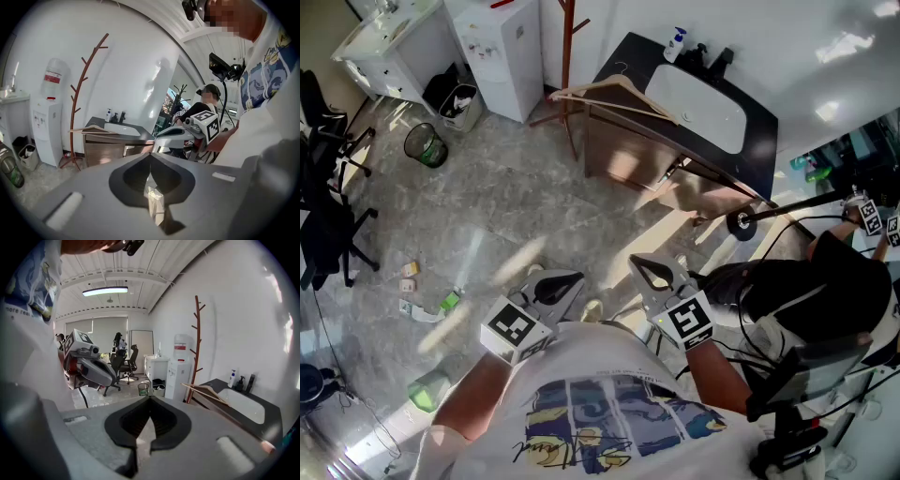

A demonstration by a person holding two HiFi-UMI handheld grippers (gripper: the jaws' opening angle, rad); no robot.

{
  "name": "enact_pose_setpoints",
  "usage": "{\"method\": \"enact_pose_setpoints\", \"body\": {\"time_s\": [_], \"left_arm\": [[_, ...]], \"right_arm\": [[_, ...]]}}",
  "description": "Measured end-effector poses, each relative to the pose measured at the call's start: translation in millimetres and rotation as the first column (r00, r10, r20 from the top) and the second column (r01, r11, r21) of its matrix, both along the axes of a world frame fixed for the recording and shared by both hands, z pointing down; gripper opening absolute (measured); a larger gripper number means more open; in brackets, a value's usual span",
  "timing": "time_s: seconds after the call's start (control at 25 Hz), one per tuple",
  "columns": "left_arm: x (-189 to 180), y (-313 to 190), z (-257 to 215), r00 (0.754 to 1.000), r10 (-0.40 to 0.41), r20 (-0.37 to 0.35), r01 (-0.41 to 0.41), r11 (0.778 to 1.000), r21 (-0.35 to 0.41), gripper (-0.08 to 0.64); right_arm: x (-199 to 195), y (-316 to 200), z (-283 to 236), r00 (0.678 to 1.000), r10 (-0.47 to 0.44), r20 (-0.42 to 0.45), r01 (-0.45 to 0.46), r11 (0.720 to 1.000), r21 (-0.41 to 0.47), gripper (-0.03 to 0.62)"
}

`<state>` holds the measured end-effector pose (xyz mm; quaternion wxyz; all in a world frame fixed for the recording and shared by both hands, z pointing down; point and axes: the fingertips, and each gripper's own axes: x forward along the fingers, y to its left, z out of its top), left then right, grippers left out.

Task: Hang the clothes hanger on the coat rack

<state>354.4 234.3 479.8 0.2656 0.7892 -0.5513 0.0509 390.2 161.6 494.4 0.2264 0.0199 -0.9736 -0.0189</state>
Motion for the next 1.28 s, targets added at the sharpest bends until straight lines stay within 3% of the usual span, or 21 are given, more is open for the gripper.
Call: {"method": "enact_pose_setpoints", "body": {"time_s": [0.16,0.6,0.88,1.08,1.2,1.28], "left_arm": [[-19.1,-6.1,3.4,1.000,0.001,0.013,-0.002,0.998,0.060,0.003],[-98.8,-20.3,-0.2,0.998,0.056,-0.010,-0.055,0.996,0.076,0.003],[-165.4,-16.8,16.7,0.993,0.107,-0.044,-0.104,0.992,0.069,0.022],[-210.9,-39.0,26.0,0.993,0.098,-0.062,-0.094,0.993,0.069,0.040],[-234.7,-63.4,31.2,0.993,0.085,-0.082,-0.080,0.995,0.066,0.049],[-249.0,-86.4,35.2,0.993,0.076,-0.088,-0.071,0.996,0.059,0.055]], "right_arm": [[-17.2,-2.9,-2.9,1.000,0.001,-0.007,-0.001,1.000,0.002,0.000],[-84.6,-8.7,-3.3,0.997,0.080,0.003,-0.080,0.997,-0.014,0.002],[-148.3,0.2,-3.4,0.991,0.136,0.018,-0.136,0.991,0.000,0.049],[-173.2,-11.4,0.0,0.987,0.162,-0.003,-0.162,0.987,-0.016,0.061],[-182.8,-34.9,9.8,0.984,0.171,-0.040,-0.172,0.985,-0.025,0.078],[-197.2,-59.1,8.2,0.985,0.169,-0.019,-0.170,0.985,-0.019,0.095]]}}
